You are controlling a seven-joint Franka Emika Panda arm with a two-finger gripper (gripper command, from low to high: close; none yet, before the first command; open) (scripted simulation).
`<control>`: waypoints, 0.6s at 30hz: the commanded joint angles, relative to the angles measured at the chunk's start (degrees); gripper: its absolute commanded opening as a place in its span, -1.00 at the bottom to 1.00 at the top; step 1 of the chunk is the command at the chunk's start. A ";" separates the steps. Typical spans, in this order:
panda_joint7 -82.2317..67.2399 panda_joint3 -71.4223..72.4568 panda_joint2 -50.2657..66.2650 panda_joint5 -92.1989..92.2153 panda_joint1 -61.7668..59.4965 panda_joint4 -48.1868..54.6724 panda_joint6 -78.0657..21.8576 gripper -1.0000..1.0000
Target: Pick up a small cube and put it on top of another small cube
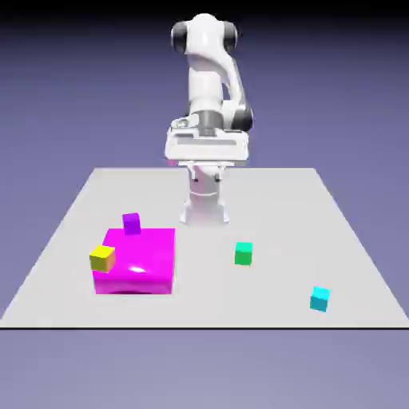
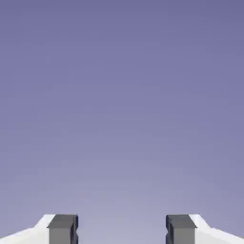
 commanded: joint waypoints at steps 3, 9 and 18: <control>6.20 4.14 6.23 -2.43 -1.50 3.78 -3.43 0.00; 18.59 12.42 18.69 -7.30 -4.50 11.32 -10.30 0.00; 37.18 24.83 37.38 -14.60 -8.99 22.65 -20.59 0.00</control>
